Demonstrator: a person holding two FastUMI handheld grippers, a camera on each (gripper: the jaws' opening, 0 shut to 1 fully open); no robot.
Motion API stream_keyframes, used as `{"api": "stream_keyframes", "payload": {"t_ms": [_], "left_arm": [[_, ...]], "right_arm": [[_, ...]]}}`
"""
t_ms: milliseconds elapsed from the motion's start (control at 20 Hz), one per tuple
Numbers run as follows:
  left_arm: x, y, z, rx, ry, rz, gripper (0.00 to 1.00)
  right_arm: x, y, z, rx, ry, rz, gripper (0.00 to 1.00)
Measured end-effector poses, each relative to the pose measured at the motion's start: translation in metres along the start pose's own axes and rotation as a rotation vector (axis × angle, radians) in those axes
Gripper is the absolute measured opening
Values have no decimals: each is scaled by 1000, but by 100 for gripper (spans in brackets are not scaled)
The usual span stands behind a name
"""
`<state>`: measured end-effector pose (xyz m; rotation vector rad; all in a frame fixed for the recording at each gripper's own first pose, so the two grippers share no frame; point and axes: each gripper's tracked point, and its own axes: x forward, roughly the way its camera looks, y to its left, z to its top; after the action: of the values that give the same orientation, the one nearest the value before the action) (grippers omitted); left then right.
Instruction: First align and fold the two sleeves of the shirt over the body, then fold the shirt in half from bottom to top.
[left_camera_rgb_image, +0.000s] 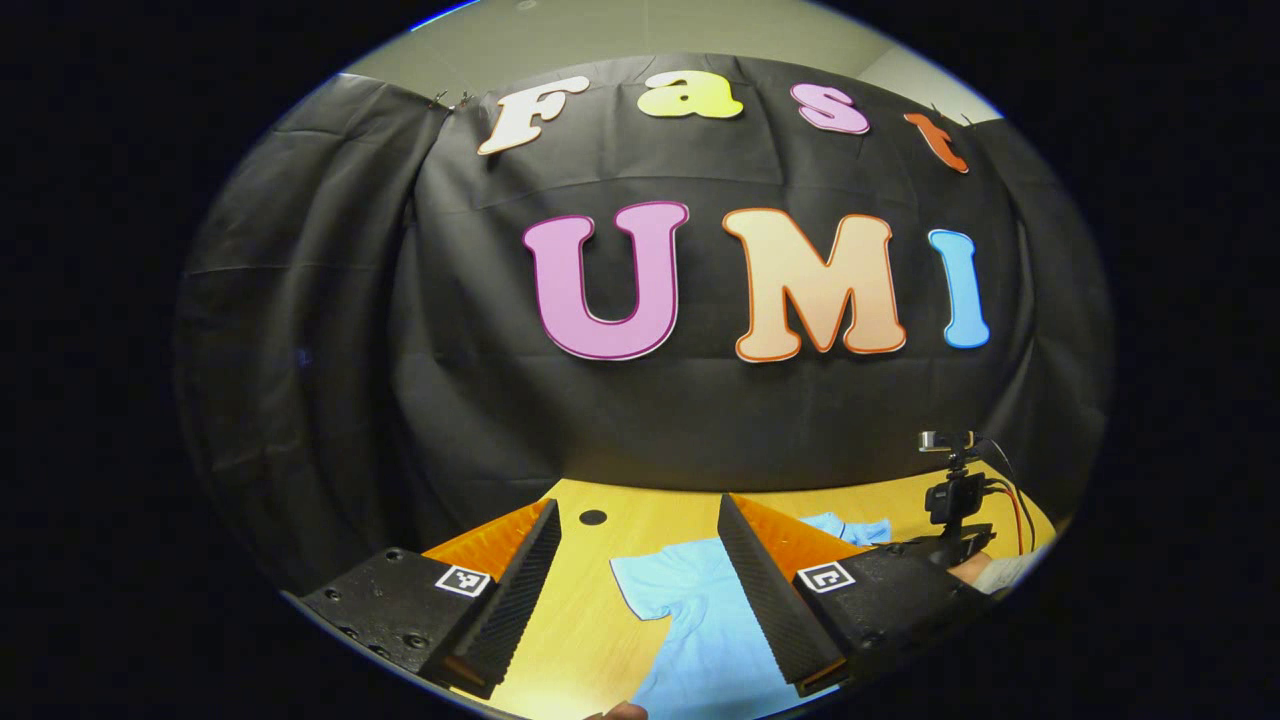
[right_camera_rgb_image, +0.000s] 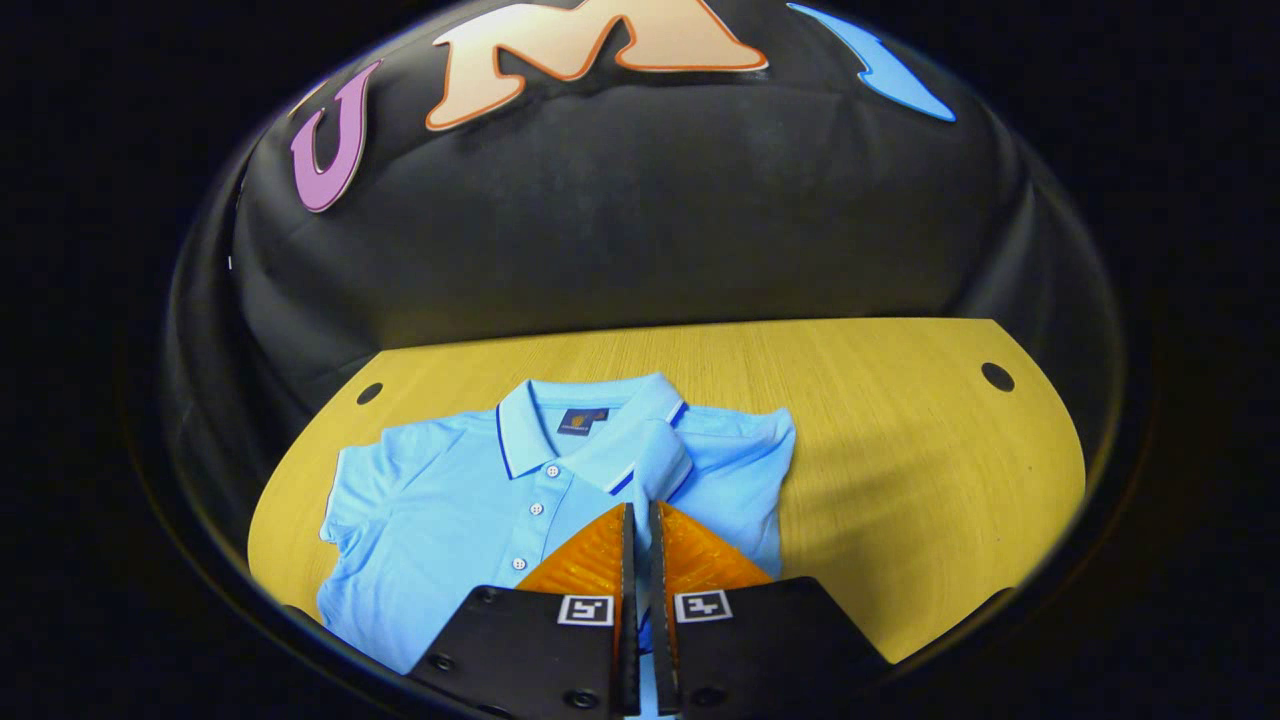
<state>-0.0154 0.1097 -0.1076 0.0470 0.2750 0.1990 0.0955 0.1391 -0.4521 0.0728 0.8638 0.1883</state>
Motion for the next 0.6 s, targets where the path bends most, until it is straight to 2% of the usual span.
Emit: {"api": "stream_keyframes", "payload": {"t_ms": [50,100,250,300,350,600], "left_arm": [[2,2,-3,-6,6,-8,95],[6,2,-5,-12,14,-16,95],[21,-1,-16,-21,36,-47,95],[28,-3,-19,-29,43,-57,95],[34,-5,-22,-41,49,-68,95],[71,-6,-50,-88,108,-89,95]], "right_arm": [[-1,4,0,0,5,-1,7],[-3,12,-4,8,8,21,12],[-17,13,10,-10,-34,19,76],[-25,13,15,-16,-56,11,83],[-33,12,20,-17,-76,11,97],[-82,-6,25,4,-126,-26,98]]}}
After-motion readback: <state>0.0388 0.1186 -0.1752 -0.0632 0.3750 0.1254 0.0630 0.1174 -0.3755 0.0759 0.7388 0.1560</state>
